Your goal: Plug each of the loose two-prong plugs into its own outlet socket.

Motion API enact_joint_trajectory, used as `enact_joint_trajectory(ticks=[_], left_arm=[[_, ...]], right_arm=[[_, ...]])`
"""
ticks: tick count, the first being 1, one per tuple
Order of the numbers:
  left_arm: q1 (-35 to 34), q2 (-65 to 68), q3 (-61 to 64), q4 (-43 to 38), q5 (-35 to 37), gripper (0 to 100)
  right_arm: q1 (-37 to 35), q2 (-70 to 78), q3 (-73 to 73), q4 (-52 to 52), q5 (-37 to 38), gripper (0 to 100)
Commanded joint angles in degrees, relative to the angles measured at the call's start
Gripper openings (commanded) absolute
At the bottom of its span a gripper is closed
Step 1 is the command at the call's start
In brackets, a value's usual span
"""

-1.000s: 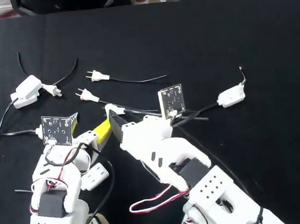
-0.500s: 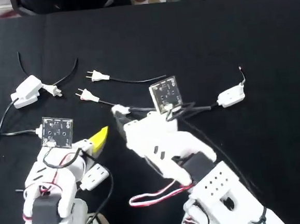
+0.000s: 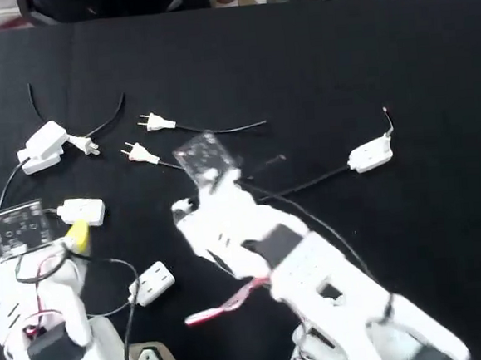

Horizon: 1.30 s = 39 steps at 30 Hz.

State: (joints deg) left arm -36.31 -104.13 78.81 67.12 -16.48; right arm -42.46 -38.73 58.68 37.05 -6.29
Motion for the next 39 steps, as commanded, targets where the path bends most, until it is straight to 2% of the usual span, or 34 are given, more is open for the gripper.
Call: enact_joint_trajectory(ticks=[1, 5, 8, 16, 22, 39], left_arm=[[-5.3, -0.2, 2.9, -4.4, -0.8, 33], [-9.3, -0.1, 9.0, -11.4, -1.0, 33], [-10.2, -0.1, 11.4, -12.5, -3.5, 33], [-10.9, -0.2, 15.1, -12.8, -2.8, 33], [-11.2, -0.2, 16.7, -12.4, 1.8, 33], [-10.7, -0.1, 17.8, -10.1, 1.7, 33]], right_arm=[[-2.1, 9.1, -8.0, 2.4, 0.2, 1.1], [-9.4, 13.1, -9.1, 4.0, -0.8, 1.1], [-11.8, 13.1, -8.8, 4.0, -3.6, 1.1], [-13.9, 13.1, -5.7, 0.1, -7.1, 1.1], [-15.2, 13.1, -3.1, -3.8, -9.3, 1.1], [-15.2, 13.0, -3.0, 1.6, -12.3, 1.1]])
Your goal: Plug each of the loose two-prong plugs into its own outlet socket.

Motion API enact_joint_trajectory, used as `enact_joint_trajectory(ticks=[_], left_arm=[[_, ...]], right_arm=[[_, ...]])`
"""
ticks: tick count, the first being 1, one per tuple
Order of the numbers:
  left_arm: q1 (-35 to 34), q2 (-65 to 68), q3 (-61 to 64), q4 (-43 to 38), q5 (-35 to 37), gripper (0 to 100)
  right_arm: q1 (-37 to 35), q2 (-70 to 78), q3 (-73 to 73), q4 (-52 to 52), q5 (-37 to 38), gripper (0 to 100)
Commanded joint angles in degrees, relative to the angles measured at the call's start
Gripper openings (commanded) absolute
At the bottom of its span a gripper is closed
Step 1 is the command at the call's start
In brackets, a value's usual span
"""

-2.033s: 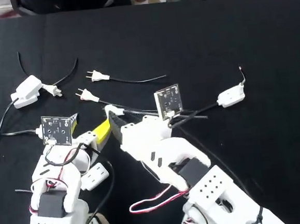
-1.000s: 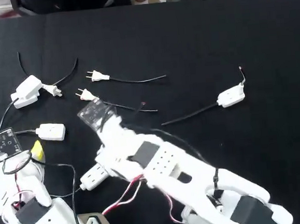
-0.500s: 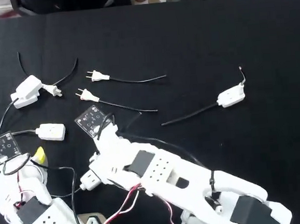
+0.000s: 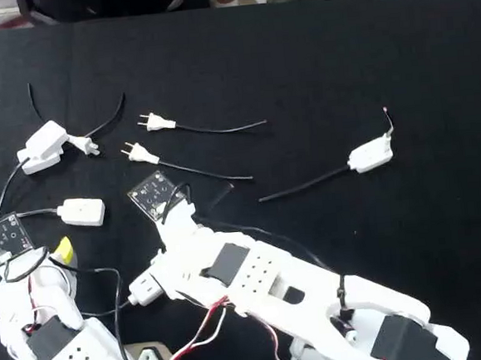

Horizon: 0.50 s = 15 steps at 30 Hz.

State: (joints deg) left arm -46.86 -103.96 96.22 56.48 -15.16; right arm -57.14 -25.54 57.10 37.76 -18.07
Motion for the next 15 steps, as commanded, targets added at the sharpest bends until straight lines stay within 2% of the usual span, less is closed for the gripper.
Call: enact_joint_trajectory(ticks=[1, 5, 10, 15], left_arm=[[-0.1, -0.3, 0.4, 0.5, 0.4, 33], [-0.1, -0.3, 0.4, 0.5, 0.4, 33], [-0.1, -0.3, 0.4, 0.5, 0.4, 33], [0.7, -0.3, 0.5, 0.5, 0.3, 33]], right_arm=[[-0.5, -0.2, -1.3, 1.0, -0.5, 1.1], [-1.1, 0.0, -0.6, 0.9, -0.6, 1.1], [-5.6, 0.3, 1.7, -1.1, -3.4, 1.1], [-5.9, 0.5, 3.2, -2.2, -4.0, 1.1]])
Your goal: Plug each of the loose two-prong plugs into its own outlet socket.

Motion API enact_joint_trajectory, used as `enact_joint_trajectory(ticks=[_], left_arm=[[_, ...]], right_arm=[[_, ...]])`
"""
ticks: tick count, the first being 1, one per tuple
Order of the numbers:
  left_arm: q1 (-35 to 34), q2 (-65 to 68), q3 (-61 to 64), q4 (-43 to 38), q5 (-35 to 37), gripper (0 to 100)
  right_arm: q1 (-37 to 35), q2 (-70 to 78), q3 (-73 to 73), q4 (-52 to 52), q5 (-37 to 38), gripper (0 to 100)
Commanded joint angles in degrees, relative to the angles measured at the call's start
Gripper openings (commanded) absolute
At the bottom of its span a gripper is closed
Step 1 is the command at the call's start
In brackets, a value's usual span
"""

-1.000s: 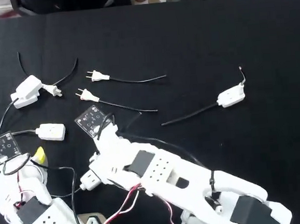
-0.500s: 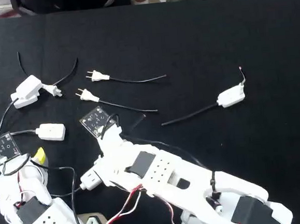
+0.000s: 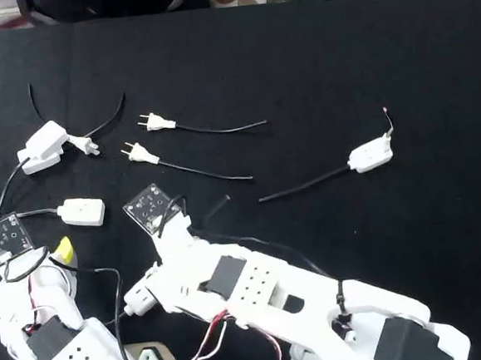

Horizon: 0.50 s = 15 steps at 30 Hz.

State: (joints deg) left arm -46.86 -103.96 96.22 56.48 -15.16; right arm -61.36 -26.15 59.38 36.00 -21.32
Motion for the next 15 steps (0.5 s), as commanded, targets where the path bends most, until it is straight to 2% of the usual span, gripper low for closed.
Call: enact_joint_trajectory(ticks=[1, 10, 15], left_arm=[[0.7, -0.3, 0.5, 0.5, 0.3, 33], [0.7, -0.3, 0.4, 0.6, 0.3, 33], [0.7, -0.3, 0.3, 0.6, 0.3, 33]], right_arm=[[-1.6, 1.5, 1.1, -0.4, -0.6, 1.1], [4.6, 13.7, -5.2, 2.5, 5.1, 1.1], [5.1, 12.2, -5.8, 4.0, 8.4, 1.1]])
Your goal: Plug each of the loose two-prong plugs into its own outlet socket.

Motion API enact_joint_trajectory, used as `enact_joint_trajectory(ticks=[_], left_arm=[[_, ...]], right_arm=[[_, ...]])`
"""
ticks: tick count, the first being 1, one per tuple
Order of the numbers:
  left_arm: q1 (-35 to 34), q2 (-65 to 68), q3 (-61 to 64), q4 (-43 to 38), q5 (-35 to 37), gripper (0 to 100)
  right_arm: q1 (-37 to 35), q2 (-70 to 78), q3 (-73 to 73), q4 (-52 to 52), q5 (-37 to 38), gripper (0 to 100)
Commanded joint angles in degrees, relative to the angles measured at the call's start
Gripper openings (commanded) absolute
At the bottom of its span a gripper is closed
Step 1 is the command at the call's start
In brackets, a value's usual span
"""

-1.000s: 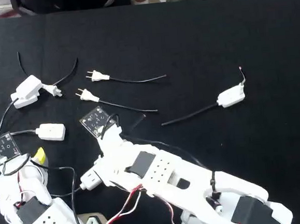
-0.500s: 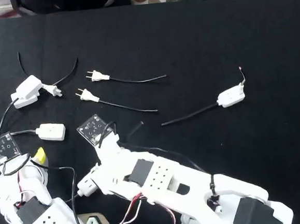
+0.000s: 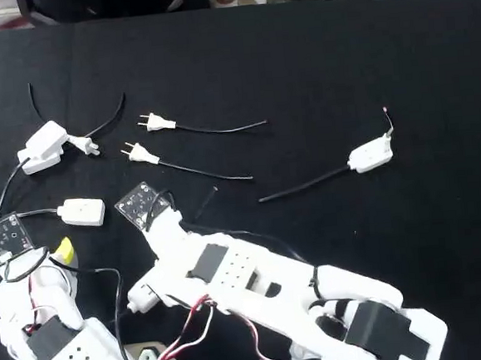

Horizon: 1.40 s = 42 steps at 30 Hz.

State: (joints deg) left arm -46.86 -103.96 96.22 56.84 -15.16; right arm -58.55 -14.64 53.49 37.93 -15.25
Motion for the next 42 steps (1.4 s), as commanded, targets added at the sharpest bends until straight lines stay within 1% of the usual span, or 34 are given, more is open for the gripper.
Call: enact_joint_trajectory(ticks=[1, 5, 10, 15, 18, 21, 25, 29, 34, 36, 39, 40, 42], left_arm=[[0.7, -0.3, 0.3, 0.3, 0.3, 33], [0.6, -0.3, 0.4, 0.2, 0.3, 33], [0.7, -0.3, 0.6, 0.1, 0.3, 33], [0.7, -0.3, 0.7, 0.1, 0.3, 33], [0.8, -0.3, 0.7, 0.0, 0.3, 33], [0.8, -0.3, 0.7, 0.0, 0.3, 33], [0.8, -0.3, 0.8, 0.0, 0.3, 33], [1.5, -0.3, 0.8, 0.2, 0.3, 33], [1.5, -0.3, 0.7, 0.2, 0.3, 33], [1.5, -0.3, 0.7, 0.2, 0.3, 33], [1.5, -0.4, 0.0, -0.3, 0.4, 33], [1.5, -0.3, -0.7, -0.7, 0.6, 33], [1.8, -0.2, -2.2, -0.7, 0.8, 33]], right_arm=[[3.3, 0.0, 0.2, 2.0, 3.0, 1.1], [9.6, -3.2, 0.0, 3.6, 7.4, 1.1], [20.7, -7.0, 0.2, 3.8, 14.7, 1.1], [36.2, -7.3, 3.2, 3.1, 26.1, 1.1], [45.6, -7.6, 5.4, 2.4, 31.5, 1.1], [57.2, -7.6, 5.4, 2.2, 39.3, 1.1], [71.9, -7.3, 4.4, -1.6, 47.6, 1.1], [82.3, -7.2, 4.4, -6.4, 54.5, 1.1], [90.0, -7.2, 4.4, -11.2, 59.1, 1.2], [91.7, -7.2, 4.4, -12.7, 60.0, 1.3], [92.2, -7.2, 4.9, -11.6, 61.7, 2.7], [92.1, -7.3, 5.0, -10.1, 62.7, 5.7], [92.1, -7.7, 4.3, -5.4, 62.4, 17.7]])
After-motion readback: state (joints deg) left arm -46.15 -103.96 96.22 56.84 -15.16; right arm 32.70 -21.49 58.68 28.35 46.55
